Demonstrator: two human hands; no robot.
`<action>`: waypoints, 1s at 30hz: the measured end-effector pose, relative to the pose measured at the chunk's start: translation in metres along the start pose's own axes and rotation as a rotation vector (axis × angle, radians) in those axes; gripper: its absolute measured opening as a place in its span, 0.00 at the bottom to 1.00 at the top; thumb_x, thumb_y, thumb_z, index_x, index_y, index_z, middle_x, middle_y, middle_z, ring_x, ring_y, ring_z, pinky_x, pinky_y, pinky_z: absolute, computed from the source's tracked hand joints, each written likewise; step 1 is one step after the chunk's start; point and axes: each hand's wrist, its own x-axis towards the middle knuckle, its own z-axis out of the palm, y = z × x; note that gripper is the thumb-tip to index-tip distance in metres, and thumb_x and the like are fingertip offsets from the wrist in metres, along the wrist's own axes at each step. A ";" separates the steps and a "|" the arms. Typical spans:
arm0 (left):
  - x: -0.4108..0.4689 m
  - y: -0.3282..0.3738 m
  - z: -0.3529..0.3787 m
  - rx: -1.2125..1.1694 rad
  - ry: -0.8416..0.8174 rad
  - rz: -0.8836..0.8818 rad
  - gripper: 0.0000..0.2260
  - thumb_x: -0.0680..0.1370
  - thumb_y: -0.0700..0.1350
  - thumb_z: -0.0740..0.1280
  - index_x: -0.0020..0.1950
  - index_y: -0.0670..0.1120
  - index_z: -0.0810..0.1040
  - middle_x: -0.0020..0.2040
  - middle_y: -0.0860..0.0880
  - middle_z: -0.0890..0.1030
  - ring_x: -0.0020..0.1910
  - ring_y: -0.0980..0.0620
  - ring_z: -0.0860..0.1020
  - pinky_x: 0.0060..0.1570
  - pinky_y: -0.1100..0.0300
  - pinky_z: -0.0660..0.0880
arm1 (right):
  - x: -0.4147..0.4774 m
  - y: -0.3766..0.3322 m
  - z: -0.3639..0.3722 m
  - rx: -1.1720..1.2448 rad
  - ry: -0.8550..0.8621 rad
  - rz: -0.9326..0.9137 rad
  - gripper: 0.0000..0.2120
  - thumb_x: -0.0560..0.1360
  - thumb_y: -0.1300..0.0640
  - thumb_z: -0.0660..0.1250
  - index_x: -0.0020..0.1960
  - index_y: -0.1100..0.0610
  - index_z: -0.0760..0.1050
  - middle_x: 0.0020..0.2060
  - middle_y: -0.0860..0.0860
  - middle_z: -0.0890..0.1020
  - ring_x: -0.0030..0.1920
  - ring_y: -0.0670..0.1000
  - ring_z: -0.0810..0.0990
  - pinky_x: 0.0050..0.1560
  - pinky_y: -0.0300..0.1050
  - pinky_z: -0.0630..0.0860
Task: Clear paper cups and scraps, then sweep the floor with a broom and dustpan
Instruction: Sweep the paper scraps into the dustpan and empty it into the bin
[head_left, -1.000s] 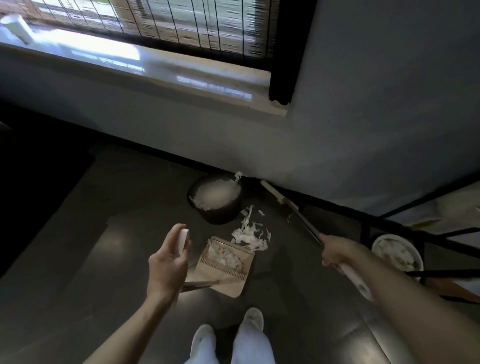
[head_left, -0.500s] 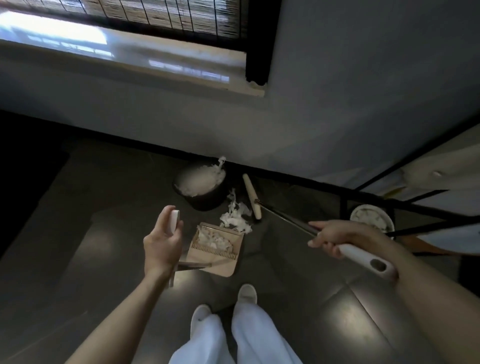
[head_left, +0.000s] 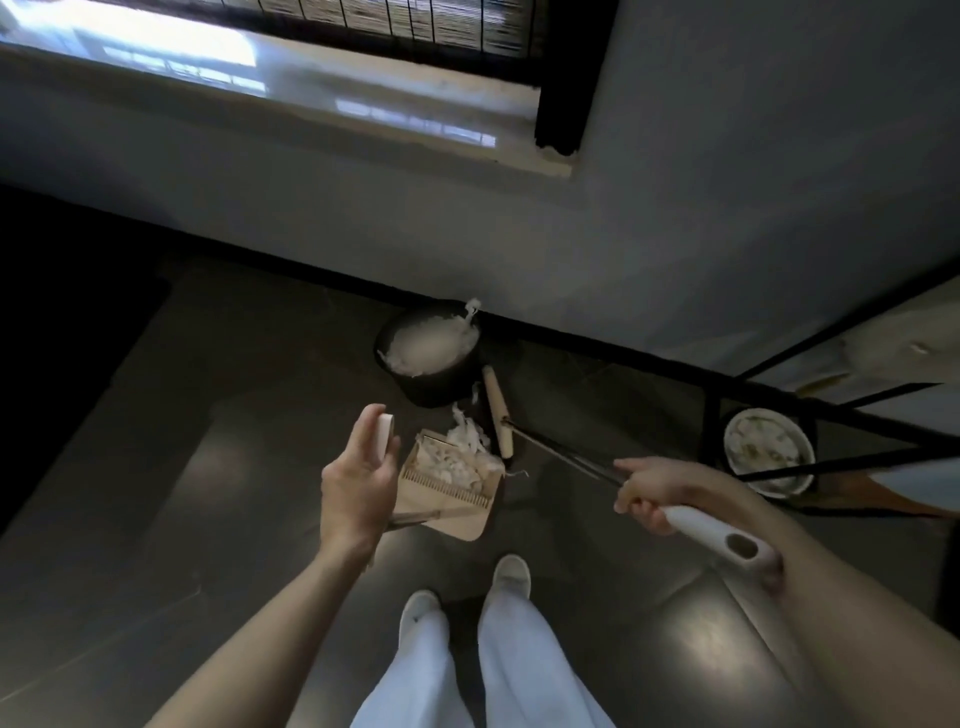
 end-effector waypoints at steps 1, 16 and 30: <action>-0.002 -0.005 -0.005 0.008 -0.002 0.018 0.15 0.77 0.48 0.68 0.61 0.62 0.72 0.38 0.53 0.78 0.35 0.54 0.75 0.38 0.61 0.69 | -0.005 -0.002 -0.002 0.002 0.019 -0.002 0.34 0.77 0.72 0.60 0.77 0.49 0.55 0.19 0.50 0.69 0.17 0.43 0.66 0.17 0.33 0.63; 0.014 -0.061 -0.037 -0.094 -0.022 0.073 0.15 0.76 0.48 0.71 0.56 0.67 0.76 0.40 0.62 0.80 0.36 0.67 0.76 0.38 0.72 0.70 | 0.056 -0.027 0.089 0.134 -0.054 0.016 0.36 0.77 0.72 0.57 0.77 0.44 0.53 0.24 0.52 0.70 0.19 0.43 0.65 0.18 0.34 0.65; 0.006 -0.075 -0.072 -0.110 -0.220 0.186 0.14 0.78 0.48 0.67 0.55 0.67 0.73 0.38 0.64 0.78 0.29 0.63 0.74 0.28 0.70 0.69 | -0.022 0.069 0.173 0.274 -0.080 0.076 0.35 0.75 0.71 0.58 0.74 0.44 0.57 0.19 0.50 0.69 0.17 0.43 0.65 0.15 0.33 0.62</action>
